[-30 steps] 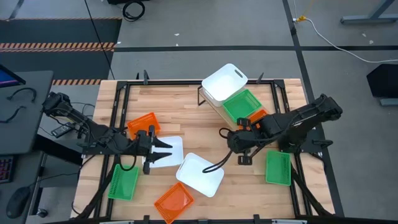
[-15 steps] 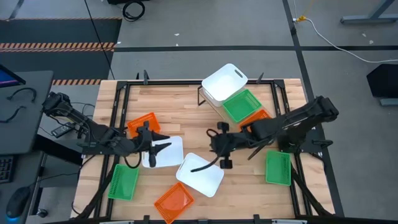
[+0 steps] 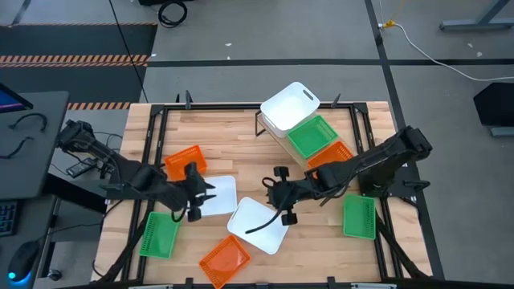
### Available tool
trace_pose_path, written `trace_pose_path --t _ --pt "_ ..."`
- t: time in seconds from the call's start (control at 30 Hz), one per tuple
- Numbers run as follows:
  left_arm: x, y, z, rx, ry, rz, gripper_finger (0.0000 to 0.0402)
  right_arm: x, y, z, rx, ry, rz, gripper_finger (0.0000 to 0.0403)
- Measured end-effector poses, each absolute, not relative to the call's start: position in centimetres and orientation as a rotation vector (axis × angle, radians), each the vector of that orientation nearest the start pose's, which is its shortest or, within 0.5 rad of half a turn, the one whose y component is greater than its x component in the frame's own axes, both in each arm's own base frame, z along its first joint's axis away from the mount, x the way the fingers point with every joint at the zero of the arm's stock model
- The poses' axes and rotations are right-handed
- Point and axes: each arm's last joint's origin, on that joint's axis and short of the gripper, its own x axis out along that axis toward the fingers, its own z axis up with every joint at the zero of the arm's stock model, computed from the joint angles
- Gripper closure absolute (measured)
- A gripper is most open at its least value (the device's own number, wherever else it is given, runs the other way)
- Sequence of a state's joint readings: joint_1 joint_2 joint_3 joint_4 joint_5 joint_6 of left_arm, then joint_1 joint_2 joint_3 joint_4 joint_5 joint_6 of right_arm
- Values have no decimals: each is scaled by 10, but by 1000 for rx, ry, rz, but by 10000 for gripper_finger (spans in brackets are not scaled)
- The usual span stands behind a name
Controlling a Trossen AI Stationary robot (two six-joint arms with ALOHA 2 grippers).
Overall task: Stack baskets on shelf by color
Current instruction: Stack the left green bin on top of the green bin on the shelf
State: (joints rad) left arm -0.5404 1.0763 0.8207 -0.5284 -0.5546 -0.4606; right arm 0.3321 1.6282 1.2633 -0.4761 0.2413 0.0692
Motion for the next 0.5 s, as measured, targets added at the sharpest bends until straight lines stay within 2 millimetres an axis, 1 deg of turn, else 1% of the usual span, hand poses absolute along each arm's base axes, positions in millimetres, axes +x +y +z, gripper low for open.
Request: trace_pose_path --t 0.13,0.23,0.3,0.4,0.5 --pt "201 -106 270 18 815 127 269 335 111 258 -189 822 67 298" --pt "212 -114 274 21 899 121 269 335 114 255 -196 826 76 298" --pt "222 -122 278 -8 935 91 269 339 117 252 -185 815 76 298" --pt "229 -134 283 11 1057 60 269 341 121 245 -193 830 83 298" --pt "229 -146 289 26 1173 76 269 343 126 236 -200 860 91 298"
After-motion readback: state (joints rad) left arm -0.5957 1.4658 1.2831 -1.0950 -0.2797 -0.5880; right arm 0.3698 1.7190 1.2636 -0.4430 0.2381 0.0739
